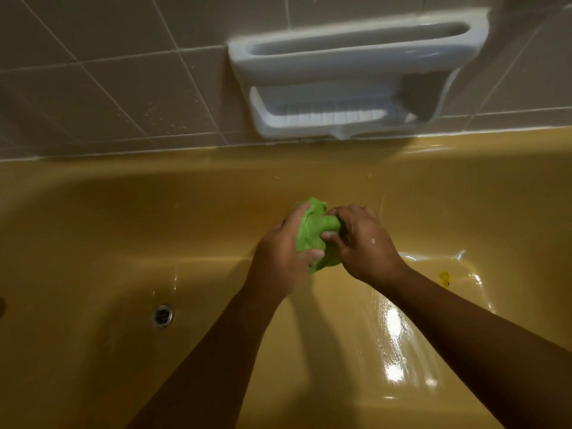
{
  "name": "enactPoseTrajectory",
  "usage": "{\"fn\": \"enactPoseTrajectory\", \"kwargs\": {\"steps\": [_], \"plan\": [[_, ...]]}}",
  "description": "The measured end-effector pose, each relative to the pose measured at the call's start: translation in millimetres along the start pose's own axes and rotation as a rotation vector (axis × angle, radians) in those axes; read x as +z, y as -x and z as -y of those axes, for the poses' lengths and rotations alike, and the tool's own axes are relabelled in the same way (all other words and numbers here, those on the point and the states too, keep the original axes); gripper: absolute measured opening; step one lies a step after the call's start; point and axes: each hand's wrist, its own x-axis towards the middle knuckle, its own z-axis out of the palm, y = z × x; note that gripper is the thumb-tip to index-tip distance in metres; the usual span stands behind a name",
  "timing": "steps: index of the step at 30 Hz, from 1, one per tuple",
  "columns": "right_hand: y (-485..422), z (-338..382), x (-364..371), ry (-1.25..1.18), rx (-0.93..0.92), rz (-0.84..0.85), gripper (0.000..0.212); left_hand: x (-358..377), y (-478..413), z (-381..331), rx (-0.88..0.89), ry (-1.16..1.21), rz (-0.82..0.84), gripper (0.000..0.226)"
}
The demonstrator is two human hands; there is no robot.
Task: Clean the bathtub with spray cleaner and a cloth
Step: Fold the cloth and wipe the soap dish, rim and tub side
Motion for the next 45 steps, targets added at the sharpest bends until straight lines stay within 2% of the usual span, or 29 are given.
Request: {"fn": "enactPoseTrajectory", "kwargs": {"steps": [2,6,12,16,18,21,23,26,29,31,33,35,37,40,45], "plan": [[-5,-1,5,0.035,-0.017,-0.025,0.023,0,-7,10,0.013,-0.089,-0.045,0.078],[-18,0,23,0.040,-0.069,-0.012,0.020,-6,-23,37,0.088,-0.293,-0.145,0.041],[-66,12,47,0.106,-0.037,-0.068,0.026,-23,-67,63,0.055,-0.391,-0.175,0.042],[-84,25,62,0.106,-0.046,-0.300,0.034,-30,-101,60,0.022,-0.306,-0.296,0.039],[-80,28,70,0.134,-0.150,-0.415,0.041,-33,-110,60,0.041,-0.256,-0.382,0.035],[-74,18,88,0.214,-0.402,-0.376,0.051,-39,-113,53,0.093,-0.207,-0.448,0.028],[-77,13,97,0.284,-0.464,-0.340,0.058,-46,-120,48,0.096,-0.100,-0.479,0.025],[-99,18,101,0.334,-0.451,-0.387,0.062,-61,-137,46,0.139,0.046,-0.446,0.025],[-124,22,101,0.403,-0.428,-0.482,0.062,-74,-142,51,0.156,0.211,-0.300,0.037],[-133,18,107,0.453,-0.430,-0.519,0.064,-81,-138,58,0.209,0.127,-0.270,0.037],[-137,16,115,0.502,-0.419,-0.564,0.066,-88,-138,75,0.295,-0.106,-0.343,0.033],[-144,22,123,0.506,-0.394,-0.631,0.065,-99,-141,100,0.293,-0.322,-0.434,0.034],[-153,29,131,0.502,-0.343,-0.735,0.062,-109,-142,129,0.328,-0.447,-0.468,0.028],[-168,42,147,0.519,-0.318,-0.863,0.058,-123,-137,160,0.365,-0.451,-0.527,0.024],[-189,70,161,0.635,-0.577,-0.811,0.056,-136,-147,183,0.394,-0.425,-0.580,0.021]]}}
